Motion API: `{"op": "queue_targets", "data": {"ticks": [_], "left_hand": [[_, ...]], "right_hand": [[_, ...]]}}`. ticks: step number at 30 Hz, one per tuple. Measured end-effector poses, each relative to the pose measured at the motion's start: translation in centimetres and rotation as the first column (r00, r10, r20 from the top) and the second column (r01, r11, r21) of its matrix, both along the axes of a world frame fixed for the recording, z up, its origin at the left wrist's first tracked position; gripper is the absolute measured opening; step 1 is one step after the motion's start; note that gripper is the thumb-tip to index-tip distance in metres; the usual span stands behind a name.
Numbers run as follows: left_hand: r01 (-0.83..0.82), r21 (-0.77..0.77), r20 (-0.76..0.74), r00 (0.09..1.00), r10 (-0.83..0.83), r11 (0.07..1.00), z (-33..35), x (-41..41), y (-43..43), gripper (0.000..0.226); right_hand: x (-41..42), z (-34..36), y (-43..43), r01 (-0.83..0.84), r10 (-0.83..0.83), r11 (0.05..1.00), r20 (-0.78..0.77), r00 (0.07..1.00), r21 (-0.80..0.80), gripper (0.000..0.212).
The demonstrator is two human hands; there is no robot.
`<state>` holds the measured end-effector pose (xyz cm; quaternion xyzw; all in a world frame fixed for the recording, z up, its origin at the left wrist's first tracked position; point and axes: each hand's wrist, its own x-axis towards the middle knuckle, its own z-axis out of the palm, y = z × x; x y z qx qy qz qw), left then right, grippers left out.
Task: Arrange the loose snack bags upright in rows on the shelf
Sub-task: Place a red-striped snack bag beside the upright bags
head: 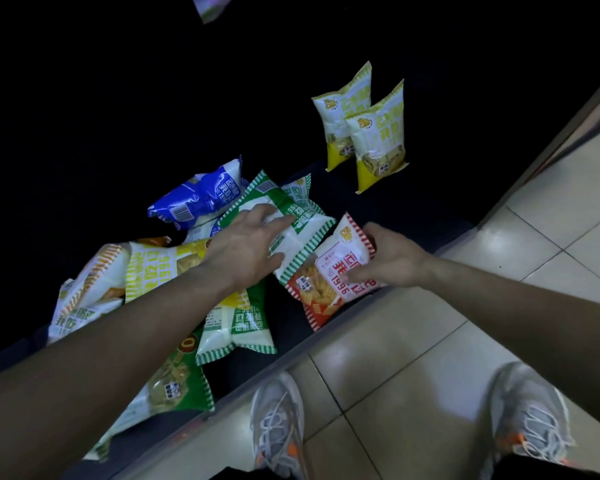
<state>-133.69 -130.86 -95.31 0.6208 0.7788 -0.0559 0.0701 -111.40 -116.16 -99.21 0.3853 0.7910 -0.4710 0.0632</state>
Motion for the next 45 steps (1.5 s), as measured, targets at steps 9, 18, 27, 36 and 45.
{"op": "queue_targets", "data": {"ticks": [9,18,27,36,45], "left_hand": [[0.029,-0.091,0.054,0.998,-0.024,0.995,-0.3,2.2,3.5,0.067],[0.145,-0.268,0.173,0.98,-0.101,0.952,-1.7,6.4,5.5,0.062],[-0.109,0.344,0.336,0.942,-0.014,0.933,4.2,7.7,8.3,0.094],[-0.105,0.286,0.499,0.865,-0.054,0.953,5.6,9.6,11.8,0.069],[-0.557,0.324,0.669,0.706,0.231,0.765,1.9,9.9,18.0,0.063]], "right_hand": [[3.2,5.6,5.4,-0.057,0.018,0.923,0.103,0.994,0.381,0.084],[4.9,7.2,7.7,0.026,-0.072,0.867,0.073,0.995,0.497,0.081],[4.6,8.9,7.4,-0.04,0.052,0.907,-0.017,0.999,0.42,0.083],[4.7,9.1,7.5,0.032,0.014,0.859,-0.085,0.996,0.511,0.076],[8.6,3.0,9.3,0.189,-0.206,0.891,-0.004,0.979,0.412,0.086]]}}
